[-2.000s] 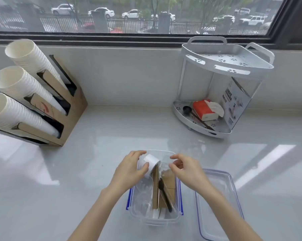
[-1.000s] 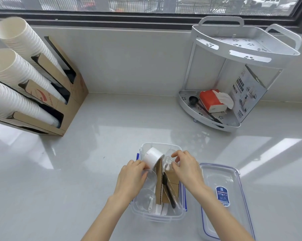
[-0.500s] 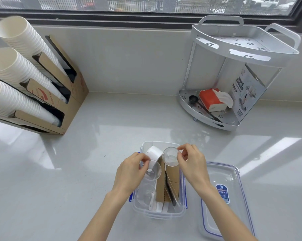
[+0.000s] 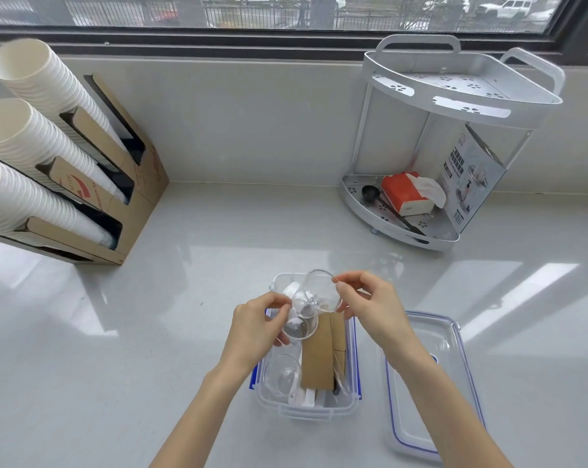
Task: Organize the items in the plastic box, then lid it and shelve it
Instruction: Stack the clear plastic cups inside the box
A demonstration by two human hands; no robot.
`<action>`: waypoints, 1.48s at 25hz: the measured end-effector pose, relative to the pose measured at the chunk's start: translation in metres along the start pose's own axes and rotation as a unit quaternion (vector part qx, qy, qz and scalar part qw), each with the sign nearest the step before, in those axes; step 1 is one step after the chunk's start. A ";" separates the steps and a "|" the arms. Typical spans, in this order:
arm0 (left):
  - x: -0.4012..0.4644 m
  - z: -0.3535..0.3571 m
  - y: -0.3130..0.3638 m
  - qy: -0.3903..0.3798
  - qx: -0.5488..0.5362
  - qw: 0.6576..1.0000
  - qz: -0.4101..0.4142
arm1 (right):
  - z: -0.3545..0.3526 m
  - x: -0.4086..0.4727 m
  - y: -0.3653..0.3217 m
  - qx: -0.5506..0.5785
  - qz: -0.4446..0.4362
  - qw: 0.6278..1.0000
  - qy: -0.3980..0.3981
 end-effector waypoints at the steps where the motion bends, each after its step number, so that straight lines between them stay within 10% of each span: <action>1: -0.001 0.001 0.002 -0.005 -0.009 1.000 0.001 | 0.003 -0.001 0.002 -0.003 0.002 1.000 -0.008; 25: -0.008 0.015 -0.004 -0.086 -0.066 0.994 -0.017 | 0.024 -0.008 0.047 -0.117 0.044 0.991 -0.040; 37: -0.020 0.017 -0.012 -0.132 0.282 0.949 0.057 | -0.010 -0.005 0.044 -0.053 0.058 0.996 0.033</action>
Point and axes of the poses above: each hand's wrist, its own x-axis towards the middle knuckle, its own z-axis out of the palm, y = z × x, the point moved 7 cm from there along x, towards the middle knuckle, and after that the axes turned 5 degrees about -z, right-handed, at the moved point
